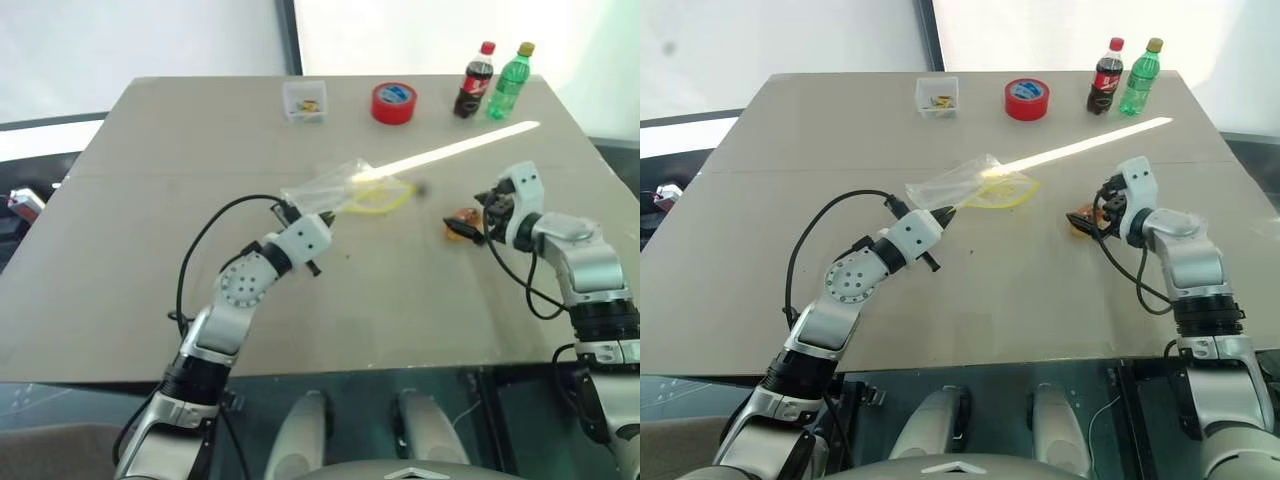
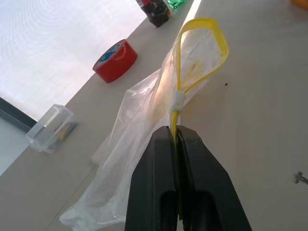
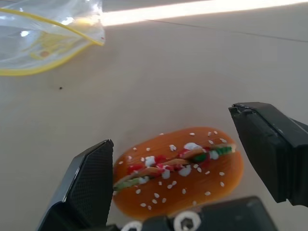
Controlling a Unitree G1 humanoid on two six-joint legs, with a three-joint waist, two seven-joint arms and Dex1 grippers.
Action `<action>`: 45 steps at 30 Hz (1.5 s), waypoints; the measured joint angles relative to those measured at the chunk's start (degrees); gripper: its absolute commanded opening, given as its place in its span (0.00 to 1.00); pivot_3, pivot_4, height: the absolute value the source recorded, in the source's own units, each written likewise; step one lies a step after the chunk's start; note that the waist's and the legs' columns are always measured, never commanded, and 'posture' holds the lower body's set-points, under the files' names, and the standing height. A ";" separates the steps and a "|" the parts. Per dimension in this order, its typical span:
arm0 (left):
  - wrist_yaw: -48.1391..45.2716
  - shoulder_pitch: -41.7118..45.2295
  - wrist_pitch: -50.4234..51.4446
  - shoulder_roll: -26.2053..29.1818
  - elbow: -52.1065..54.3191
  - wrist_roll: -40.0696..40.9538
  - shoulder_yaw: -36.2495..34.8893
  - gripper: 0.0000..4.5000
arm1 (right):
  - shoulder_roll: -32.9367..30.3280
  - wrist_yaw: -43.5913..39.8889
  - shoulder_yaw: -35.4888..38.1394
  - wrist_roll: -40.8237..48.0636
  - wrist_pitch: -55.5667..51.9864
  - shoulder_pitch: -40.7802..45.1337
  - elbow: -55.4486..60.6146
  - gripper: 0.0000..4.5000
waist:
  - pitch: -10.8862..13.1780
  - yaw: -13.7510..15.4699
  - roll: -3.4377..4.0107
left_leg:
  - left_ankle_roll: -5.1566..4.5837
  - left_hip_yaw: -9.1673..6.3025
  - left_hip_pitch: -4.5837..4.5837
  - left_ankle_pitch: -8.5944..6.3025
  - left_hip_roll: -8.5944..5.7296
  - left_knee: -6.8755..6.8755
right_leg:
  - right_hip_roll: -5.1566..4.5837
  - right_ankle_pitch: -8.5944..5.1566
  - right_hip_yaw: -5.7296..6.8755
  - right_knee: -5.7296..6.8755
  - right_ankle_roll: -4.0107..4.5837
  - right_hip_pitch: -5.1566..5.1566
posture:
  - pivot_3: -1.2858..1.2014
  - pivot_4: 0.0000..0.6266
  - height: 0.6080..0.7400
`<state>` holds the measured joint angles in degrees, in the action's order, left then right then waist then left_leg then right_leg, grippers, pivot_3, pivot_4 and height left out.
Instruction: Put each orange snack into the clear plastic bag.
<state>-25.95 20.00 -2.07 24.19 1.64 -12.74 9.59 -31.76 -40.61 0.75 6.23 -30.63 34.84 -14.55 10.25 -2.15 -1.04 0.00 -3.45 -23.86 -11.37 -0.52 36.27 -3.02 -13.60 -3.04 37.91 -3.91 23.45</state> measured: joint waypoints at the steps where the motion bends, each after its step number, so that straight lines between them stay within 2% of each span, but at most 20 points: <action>1: 0.01 0.01 0.00 0.00 0.00 -0.05 0.00 0.00 | 0.00 0.15 0.02 0.29 -0.63 0.22 -0.73 0.99 | 0.00 0.02 0.00 | 0.00 0.00 0.00 0.00 0.00 0.00 | 0.00 0.00 0.00 0.00 0.00 0.00 | 0.52 0.24 1.00; 13: -0.31 0.19 -0.83 -0.20 -0.17 -0.48 0.64 0.00 | -1.61 -0.33 0.27 3.28 -7.92 -1.46 3.26 0.99 | -0.01 0.21 0.00 | 0.00 -0.03 0.00 0.00 0.00 0.01 | 0.01 0.00 0.02 0.00 0.00 -0.01 | 0.52 0.24 1.00; 16: -0.46 0.73 -1.28 -0.41 -0.99 -0.49 1.53 0.00 | -1.61 -0.36 0.21 3.28 -7.90 -2.01 3.44 0.80 | -0.01 0.18 0.00 | 0.00 -0.04 0.00 0.00 0.00 0.01 | 0.01 0.00 0.02 0.01 0.00 -0.02 | 0.52 0.24 1.00; 17: -0.47 0.84 -1.32 -0.40 -1.23 -0.49 1.60 0.00 | -1.63 -0.33 0.21 3.24 -7.84 -2.08 3.44 0.73 | -0.01 0.17 0.00 | 0.00 -0.04 0.00 0.00 0.00 0.01 | 0.01 0.00 0.02 0.01 0.00 -0.02 | 0.52 0.24 1.00; 18: -0.50 1.06 -1.52 -0.40 -1.60 -0.49 1.68 0.00 | -1.63 -0.30 0.20 3.22 -7.70 -2.32 3.44 0.61 | -0.01 0.15 0.00 | 0.00 -0.04 0.00 0.00 0.00 0.01 | 0.01 0.00 0.02 0.01 0.00 -0.02 | 0.52 0.24 1.00; 21: -0.50 1.40 -1.99 -0.33 -2.35 -0.49 1.68 0.00 | -1.62 -0.32 -0.06 3.23 -7.56 -2.65 3.44 0.42 | -0.01 0.15 0.00 | 0.00 -0.03 0.00 0.00 0.00 0.01 | 0.01 0.00 0.02 0.01 0.00 -0.02 | 0.52 0.24 1.00; 27: -0.47 1.40 -2.19 -0.37 -2.36 -0.50 1.70 0.00 | -1.18 -0.60 -0.05 4.37 -8.53 -2.12 5.28 0.42 | -0.01 0.14 0.00 | 0.00 -0.03 0.00 0.00 0.00 0.02 | 0.01 0.00 0.02 0.01 -0.01 -0.02 | 0.52 0.24 1.00; 35: -0.30 1.48 -2.23 -1.08 -2.38 -0.56 1.81 0.00 | 7.51 0.41 -0.01 13.09 -18.31 4.26 14.46 0.42 | -0.01 -0.08 0.01 | 0.00 -0.05 -0.01 0.00 0.03 0.01 | 0.04 0.00 0.02 0.02 -0.01 0.01 | 0.52 0.24 1.00; 40: -0.28 1.47 -2.23 -1.37 -2.36 -0.54 1.81 0.00 | 10.45 2.52 -0.50 13.44 -19.13 5.68 12.99 0.42 | -0.01 0.31 0.01 | 0.00 -0.05 -0.04 0.00 -0.02 0.02 | 0.00 0.00 0.03 0.01 -0.01 0.01 | 0.52 0.24 1.00; 45: -0.35 1.65 -2.31 -2.53 -2.31 -0.48 2.21 0.00 | 14.40 5.44 0.31 14.32 -20.32 8.54 6.30 0.42 | -0.01 0.02 0.01 | 0.00 -0.06 -0.02 0.00 0.01 0.01 | 0.03 0.00 0.03 0.05 0.00 0.03 | 0.52 0.24 1.00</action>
<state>-26.30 21.65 -4.38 21.65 -0.67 -13.23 11.80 -17.36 -35.17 1.06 20.55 -50.95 43.38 -8.26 10.25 -2.13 -1.03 0.00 -3.51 -23.88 -11.37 -0.50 36.28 -3.00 -13.59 -3.01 37.96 -3.91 23.48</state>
